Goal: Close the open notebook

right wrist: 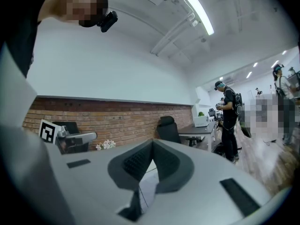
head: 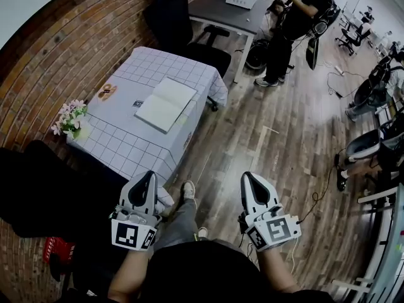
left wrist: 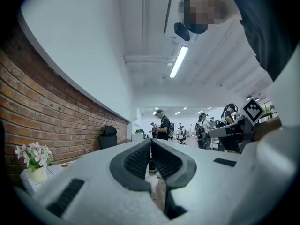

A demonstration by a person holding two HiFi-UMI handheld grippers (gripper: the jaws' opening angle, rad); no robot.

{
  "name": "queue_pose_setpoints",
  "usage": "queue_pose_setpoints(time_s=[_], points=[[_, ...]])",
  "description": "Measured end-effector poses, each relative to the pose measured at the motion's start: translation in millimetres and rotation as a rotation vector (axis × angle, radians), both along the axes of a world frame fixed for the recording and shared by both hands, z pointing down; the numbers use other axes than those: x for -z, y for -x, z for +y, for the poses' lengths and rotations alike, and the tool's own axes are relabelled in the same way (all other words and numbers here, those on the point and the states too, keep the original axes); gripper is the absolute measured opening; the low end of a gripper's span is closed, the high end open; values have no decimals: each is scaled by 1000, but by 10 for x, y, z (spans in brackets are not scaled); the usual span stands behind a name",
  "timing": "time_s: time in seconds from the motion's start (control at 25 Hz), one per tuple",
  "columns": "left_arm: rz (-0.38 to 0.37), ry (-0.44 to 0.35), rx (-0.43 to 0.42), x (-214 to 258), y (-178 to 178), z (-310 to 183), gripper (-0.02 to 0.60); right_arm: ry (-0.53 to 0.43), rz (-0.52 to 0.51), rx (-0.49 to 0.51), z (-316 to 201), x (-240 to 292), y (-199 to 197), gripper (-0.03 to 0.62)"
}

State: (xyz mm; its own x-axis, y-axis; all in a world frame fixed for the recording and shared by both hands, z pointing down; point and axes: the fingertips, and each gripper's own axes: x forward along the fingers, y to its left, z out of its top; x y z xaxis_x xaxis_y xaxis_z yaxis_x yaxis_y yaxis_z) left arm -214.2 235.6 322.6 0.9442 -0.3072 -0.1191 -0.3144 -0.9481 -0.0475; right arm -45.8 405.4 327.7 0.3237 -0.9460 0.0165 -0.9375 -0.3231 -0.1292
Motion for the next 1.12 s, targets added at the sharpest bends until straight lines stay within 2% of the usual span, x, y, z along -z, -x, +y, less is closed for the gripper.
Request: queue_pose_setpoints(time_s=[0.24,0.56,0.8,1.12], points=[[9,23,-1,-129,-496,-571,31,43,4,17,-539,-106,-422,14],[20,79,43,-225,-1159,-1615,31,90,32,117,-1865,-11,-1065,14],[29,106,93,-230,-1331,-2214,31,96,28,196,-2620,82,-1232,14],[2,125,132,-273,-1574,-2517,31,127,3,245,-2989,-30,-1554,14]])
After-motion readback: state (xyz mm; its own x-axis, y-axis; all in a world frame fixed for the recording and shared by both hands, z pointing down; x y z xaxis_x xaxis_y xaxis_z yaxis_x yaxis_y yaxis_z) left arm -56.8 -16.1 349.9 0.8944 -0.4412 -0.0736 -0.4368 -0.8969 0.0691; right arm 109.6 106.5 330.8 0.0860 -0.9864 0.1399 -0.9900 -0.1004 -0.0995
